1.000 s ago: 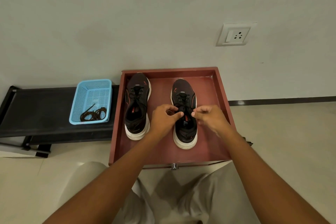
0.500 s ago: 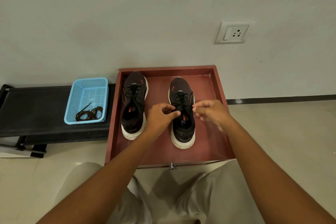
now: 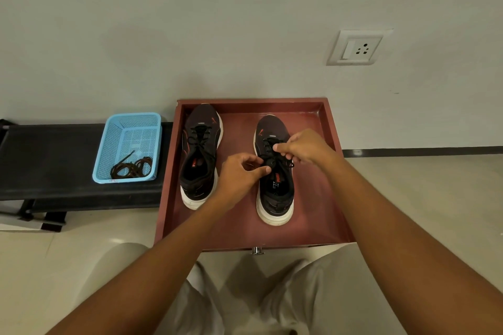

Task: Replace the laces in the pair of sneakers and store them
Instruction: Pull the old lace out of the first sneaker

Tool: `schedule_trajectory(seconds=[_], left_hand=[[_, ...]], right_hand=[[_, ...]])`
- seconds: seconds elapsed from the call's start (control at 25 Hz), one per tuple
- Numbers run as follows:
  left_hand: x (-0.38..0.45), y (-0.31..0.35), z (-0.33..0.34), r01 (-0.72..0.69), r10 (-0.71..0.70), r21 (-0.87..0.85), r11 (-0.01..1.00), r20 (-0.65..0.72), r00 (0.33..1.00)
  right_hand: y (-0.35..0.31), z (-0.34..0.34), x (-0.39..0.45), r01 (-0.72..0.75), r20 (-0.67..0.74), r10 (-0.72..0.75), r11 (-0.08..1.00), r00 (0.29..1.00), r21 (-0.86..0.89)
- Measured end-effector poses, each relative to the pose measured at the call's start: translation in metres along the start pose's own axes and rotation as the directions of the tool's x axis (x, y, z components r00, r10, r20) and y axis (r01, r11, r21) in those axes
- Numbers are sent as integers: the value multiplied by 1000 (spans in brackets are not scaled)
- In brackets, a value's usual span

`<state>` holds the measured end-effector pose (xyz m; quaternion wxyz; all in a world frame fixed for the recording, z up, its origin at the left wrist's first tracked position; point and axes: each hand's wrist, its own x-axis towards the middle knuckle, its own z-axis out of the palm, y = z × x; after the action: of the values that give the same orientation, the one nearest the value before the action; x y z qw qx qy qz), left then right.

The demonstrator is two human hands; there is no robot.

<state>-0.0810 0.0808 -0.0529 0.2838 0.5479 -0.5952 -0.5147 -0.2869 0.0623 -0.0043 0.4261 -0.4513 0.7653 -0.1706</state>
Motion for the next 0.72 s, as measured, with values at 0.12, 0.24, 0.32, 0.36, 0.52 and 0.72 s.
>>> schedule_trajectory(seconds=[0.12, 0.24, 0.32, 0.36, 0.52, 0.72], left_hand=[[1, 1, 1, 3, -3, -5, 1000, 6, 1000], [1, 2, 1, 5, -5, -3, 1000, 8, 1000], [0, 4, 1, -3, 3, 14, 1000, 8, 1000], [-1, 4, 1, -7, 7, 24, 1000, 10, 1000], [-3, 4, 2, -10, 9, 37, 999, 14, 1000], [-5, 6, 4, -1, 0, 46, 999, 13, 1000]], right_hand=[[-6, 3, 6, -51, 57, 55, 996, 997, -72], [-4, 3, 6, -84, 57, 82, 996, 995, 30], [-3, -1, 2, -111, 45, 105, 977, 994, 181], [-1, -4, 1, -116, 31, 112, 962, 993, 245], [5, -28, 0, -55, -102, 104, 915, 989, 399], [11, -68, 9, 5, -310, 164, 878, 937, 478]])
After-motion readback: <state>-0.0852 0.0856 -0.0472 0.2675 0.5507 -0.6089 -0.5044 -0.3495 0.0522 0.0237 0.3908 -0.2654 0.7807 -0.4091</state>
